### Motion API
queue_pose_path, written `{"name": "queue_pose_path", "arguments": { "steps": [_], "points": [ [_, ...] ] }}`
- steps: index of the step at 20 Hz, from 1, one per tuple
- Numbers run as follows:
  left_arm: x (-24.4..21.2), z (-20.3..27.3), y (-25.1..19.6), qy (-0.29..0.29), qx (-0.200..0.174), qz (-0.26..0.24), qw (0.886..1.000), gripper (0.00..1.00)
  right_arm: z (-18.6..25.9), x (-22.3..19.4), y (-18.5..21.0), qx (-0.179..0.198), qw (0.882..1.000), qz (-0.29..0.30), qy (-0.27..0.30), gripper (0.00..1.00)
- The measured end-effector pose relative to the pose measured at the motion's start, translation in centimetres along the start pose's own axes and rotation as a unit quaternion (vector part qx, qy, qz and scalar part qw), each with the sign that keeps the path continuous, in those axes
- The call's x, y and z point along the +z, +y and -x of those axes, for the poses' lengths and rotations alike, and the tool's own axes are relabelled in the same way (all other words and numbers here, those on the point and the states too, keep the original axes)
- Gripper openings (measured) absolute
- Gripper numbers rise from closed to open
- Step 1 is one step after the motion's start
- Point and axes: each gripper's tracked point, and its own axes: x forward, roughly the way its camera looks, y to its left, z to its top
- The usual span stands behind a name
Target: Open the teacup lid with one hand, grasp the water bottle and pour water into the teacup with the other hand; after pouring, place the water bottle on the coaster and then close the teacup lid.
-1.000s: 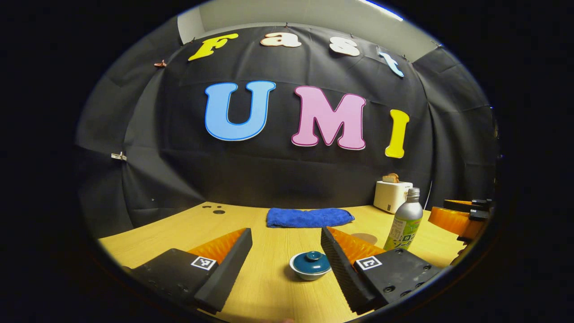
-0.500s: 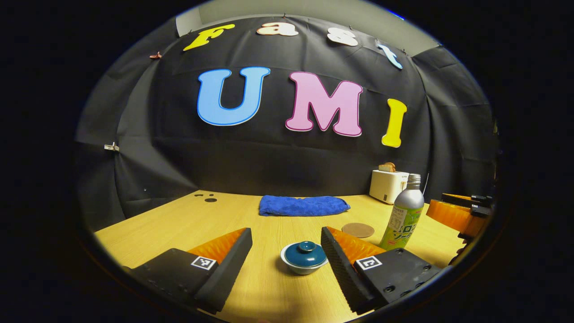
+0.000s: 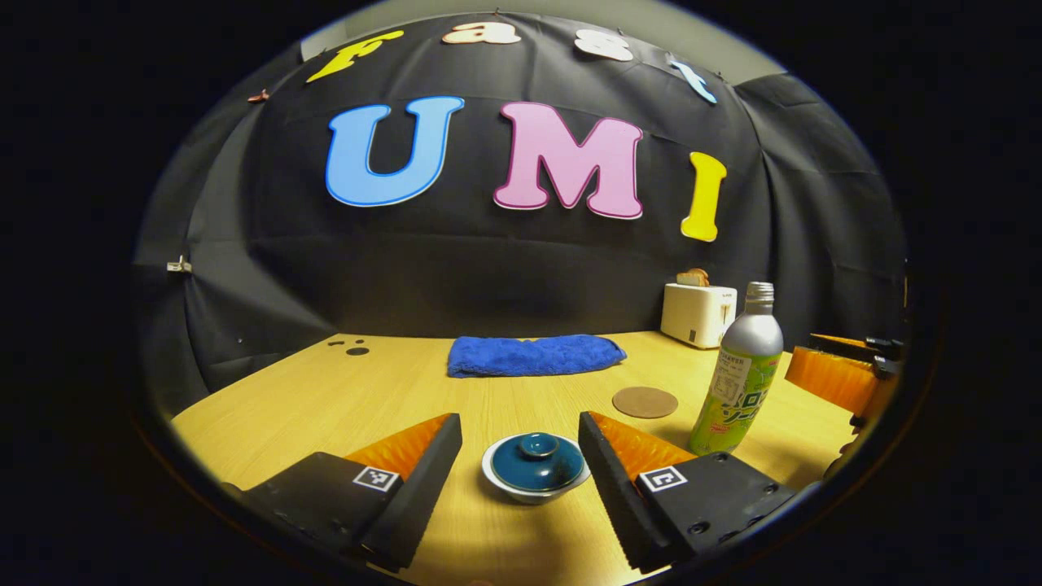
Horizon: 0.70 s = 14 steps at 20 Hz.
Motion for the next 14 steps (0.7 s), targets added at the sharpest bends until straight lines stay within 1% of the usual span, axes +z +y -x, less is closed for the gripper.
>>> {"name": "queue_pose_path", "arguments": {
  "steps": [1, 2, 4, 5, 6, 7, 10, 12, 13, 14],
  "points": [
    [0.0, -0.4, -0.4, 0.002, -0.004, -0.006, 1.0, 0.89, 0.0, -0.2, 0.3, 0.008, 1.0, -0.004, 0.006, 0.99],
    [-0.2, -0.8, -0.7, 0.004, -0.008, -0.011, 1.0, 0.88, 0.1, -0.1, 0.4, 0.013, 1.0, -0.005, 0.007, 0.99],
    [-0.6, -1.6, -1.4, 0.01, -0.015, -0.022, 1.0, 0.86, 0.0, 0.0, 0.2, 0.011, 1.0, 0.0, 0.004, 0.99],
    [-1.0, -1.9, -1.4, 0.019, -0.011, -0.029, 0.999, 0.8, -0.1, -0.2, 0.0, 0.009, 1.0, 0.003, 0.004, 0.99],
    [-1.3, -2.3, -1.3, 0.025, -0.01, -0.034, 0.999, 0.78, -0.1, -0.3, -0.2, 0.008, 1.0, 0.002, 0.005, 0.99],
    [-1.3, -2.5, -1.2, 0.03, -0.008, -0.035, 0.999, 0.73, -0.3, -0.5, -0.3, 0.008, 1.0, -0.001, 0.006, 0.99],
    [-1.5, -2.7, -1.3, 0.033, -0.003, -0.04, 0.999, 0.7, -0.7, -0.8, -1.1, 0.005, 1.0, -0.016, 0.013, 0.99],
    [-1.7, -3.1, -1.3, 0.041, -0.001, -0.046, 0.998, 0.65, -1.0, -1.1, -1.5, 0.003, 1.0, -0.02, 0.019, 0.99],
    [-1.9, -3.1, -1.2, 0.046, 0.002, -0.049, 0.998, 0.58, -1.1, -1.3, -1.5, 0.004, 1.0, -0.023, 0.02, 0.99],
    [-2.0, -3.0, -1.2, 0.051, 0.004, -0.053, 0.997, 0.52, -1.1, -1.3, -1.4, 0.006, 0.999, -0.025, 0.021, 0.99]
  ]
}}
